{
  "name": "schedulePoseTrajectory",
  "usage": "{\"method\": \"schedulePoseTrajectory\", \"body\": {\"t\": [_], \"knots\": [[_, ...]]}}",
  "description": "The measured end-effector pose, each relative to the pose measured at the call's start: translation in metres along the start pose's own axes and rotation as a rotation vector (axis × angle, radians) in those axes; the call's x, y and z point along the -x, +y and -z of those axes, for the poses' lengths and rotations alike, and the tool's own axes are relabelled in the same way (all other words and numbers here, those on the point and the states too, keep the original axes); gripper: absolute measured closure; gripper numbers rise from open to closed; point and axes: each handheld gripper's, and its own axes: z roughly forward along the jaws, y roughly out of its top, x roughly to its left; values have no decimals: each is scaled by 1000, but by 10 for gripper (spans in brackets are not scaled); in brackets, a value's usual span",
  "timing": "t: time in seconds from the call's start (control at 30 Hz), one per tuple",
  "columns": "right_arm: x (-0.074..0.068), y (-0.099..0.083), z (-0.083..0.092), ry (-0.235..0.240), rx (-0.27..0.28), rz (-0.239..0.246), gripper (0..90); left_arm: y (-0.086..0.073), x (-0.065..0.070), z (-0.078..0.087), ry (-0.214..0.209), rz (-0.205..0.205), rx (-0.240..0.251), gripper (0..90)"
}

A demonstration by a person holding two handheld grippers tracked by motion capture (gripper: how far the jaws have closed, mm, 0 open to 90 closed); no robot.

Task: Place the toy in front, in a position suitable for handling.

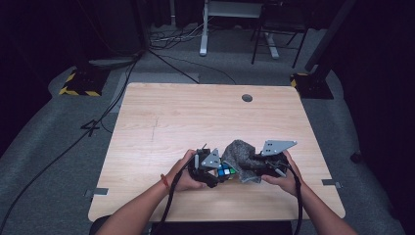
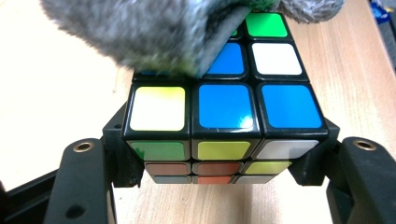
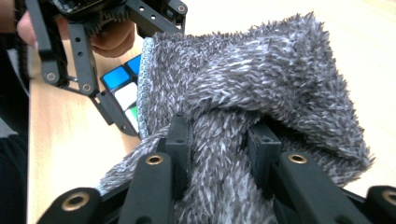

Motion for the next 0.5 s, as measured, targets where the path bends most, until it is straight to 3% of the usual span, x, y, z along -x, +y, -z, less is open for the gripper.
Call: {"method": "schedulePoseTrajectory", "body": {"t": [0.2, 0.5], "knots": [[-9, 6, -1, -1, 2, 37, 682, 0, -1, -2, 4, 2, -18, 340], [-24, 15, -9, 77, 15, 71, 681, 5, 5, -13, -27, -20, -28, 340]]}}
